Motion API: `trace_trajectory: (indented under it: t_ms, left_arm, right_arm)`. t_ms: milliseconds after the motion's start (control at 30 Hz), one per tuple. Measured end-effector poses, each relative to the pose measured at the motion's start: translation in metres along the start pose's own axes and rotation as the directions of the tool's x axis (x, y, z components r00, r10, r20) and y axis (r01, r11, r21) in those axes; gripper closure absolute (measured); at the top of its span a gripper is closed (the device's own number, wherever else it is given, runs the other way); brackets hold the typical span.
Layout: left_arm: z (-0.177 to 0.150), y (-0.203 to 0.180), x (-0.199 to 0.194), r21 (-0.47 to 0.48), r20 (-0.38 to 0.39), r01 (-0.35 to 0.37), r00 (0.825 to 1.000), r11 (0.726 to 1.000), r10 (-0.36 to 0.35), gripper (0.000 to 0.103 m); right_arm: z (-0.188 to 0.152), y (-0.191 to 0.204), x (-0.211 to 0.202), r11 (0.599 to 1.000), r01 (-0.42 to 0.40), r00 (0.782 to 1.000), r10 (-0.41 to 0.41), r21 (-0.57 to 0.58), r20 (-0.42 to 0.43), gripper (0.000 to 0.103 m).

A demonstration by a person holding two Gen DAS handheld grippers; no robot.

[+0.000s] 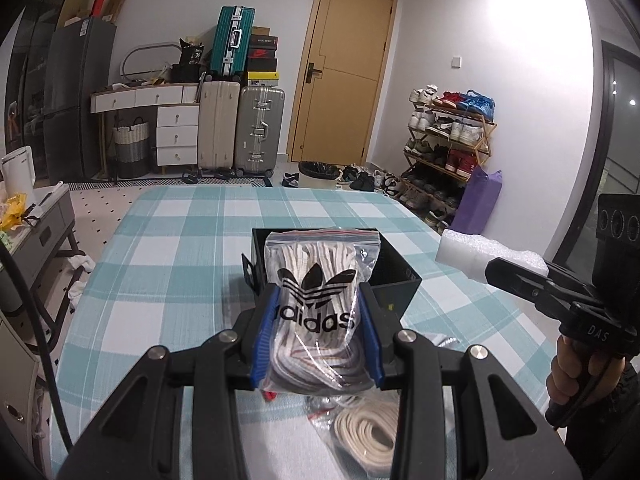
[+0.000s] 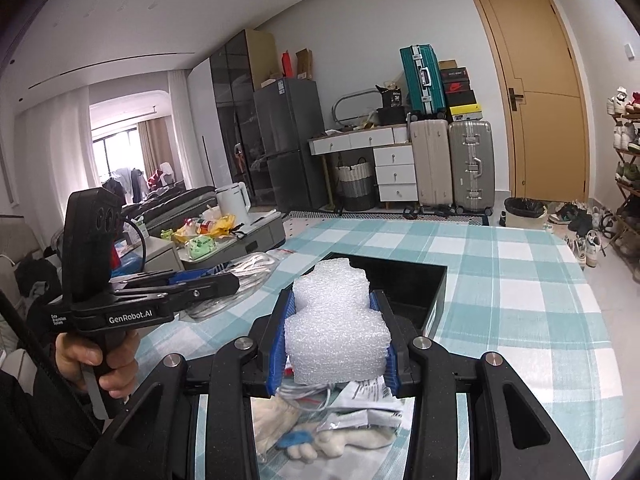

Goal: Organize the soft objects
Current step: 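Lower the lace bag into the black box while the right tool lowers the foam block beside it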

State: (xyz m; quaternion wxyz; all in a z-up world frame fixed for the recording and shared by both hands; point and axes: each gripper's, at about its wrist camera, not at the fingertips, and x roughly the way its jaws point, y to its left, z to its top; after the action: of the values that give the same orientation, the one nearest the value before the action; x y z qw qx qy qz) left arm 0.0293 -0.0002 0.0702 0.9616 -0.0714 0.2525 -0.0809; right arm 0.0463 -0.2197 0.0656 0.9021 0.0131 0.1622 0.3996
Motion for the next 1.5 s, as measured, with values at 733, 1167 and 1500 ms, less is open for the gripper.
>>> trace_trajectory:
  t_ms: [733, 1167, 1500]
  left_arm:
    - [0.037, -0.001, 0.040, 0.006, -0.002, -0.016, 1.000, 1.000, 0.016, 0.066]
    - [0.036, -0.004, 0.077, 0.026, -0.070, -0.022, 0.997, 0.999, 0.024, 0.066]
    - [0.035, 0.000, 0.104, 0.016, -0.115, -0.038, 0.993, 0.999, 0.040, 0.066]
  right_arm:
    - [0.032, -0.032, 0.031, 0.998, 0.017, 1.000, -0.017, 0.068, 0.003, 0.065]
    - [0.027, -0.052, 0.073, 0.993, 0.061, 0.995, -0.052, 0.098, -0.089, 0.065]
    - [0.021, -0.057, 0.109, 0.991, 0.119, 0.980, -0.108, 0.054, -0.167, 0.065]
